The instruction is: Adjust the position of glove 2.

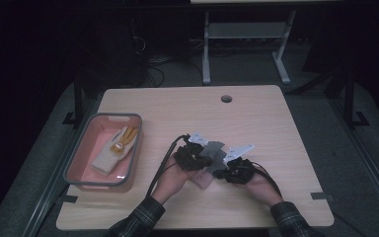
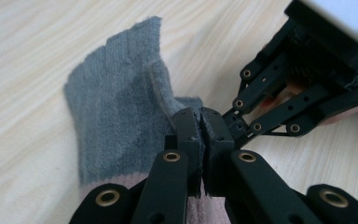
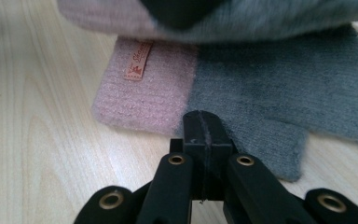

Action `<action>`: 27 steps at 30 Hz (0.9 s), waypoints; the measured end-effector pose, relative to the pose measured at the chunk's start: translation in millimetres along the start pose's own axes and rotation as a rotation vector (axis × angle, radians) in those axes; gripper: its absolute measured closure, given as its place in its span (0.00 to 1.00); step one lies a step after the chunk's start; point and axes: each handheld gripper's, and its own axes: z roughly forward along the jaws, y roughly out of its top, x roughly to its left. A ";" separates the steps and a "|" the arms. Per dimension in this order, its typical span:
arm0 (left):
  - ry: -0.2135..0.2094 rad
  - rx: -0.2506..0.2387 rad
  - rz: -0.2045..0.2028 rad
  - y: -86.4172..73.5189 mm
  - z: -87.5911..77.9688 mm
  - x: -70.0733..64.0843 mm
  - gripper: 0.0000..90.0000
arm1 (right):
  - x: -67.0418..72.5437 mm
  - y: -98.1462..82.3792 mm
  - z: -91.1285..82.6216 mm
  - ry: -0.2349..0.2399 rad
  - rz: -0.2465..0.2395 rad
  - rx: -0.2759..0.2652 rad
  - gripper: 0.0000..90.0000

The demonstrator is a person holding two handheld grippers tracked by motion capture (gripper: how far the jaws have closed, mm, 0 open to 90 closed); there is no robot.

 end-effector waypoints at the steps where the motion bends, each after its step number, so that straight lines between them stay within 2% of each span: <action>1: -0.001 0.002 0.002 -1.1 1.5 -0.5 0.97 | -0.4 -0.2 0.3 -0.001 -0.007 -0.002 1.00; 7: -0.009 0.007 -0.011 -5.8 10.4 -3.3 0.97 | 0.3 -0.5 0.1 0.000 0.001 -0.001 1.00; 11: -0.030 -0.023 -0.033 -5.4 12.4 -3.7 0.92 | -1.0 -1.7 -1.3 0.000 0.000 -0.003 1.00; 15: -0.028 -0.038 -0.020 -2.3 6.7 -3.2 0.89 | -4.7 -6.9 -11.9 -0.021 0.016 -0.011 0.92; 18: 0.004 -0.046 -0.014 -2.7 2.4 0.0 0.89 | -10.0 -13.5 -23.0 -0.053 0.034 -0.027 0.80; 21: 0.061 -0.038 -0.002 -4.4 -1.0 7.8 0.76 | -17.2 -21.9 -33.6 -0.092 0.047 -0.035 0.65; 23: 0.076 -0.036 -0.013 -5.4 -2.3 15.7 0.66 | -22.6 -27.2 -40.0 -0.115 0.081 -0.042 0.52; 25: 0.086 -0.031 -0.027 -6.2 -1.3 23.1 0.51 | -27.5 -32.3 -45.5 -0.149 0.113 -0.056 0.40; 27: 0.091 -0.023 -0.028 -7.4 0.6 29.4 0.39 | -32.8 -37.5 -50.0 -0.165 0.140 -0.060 0.30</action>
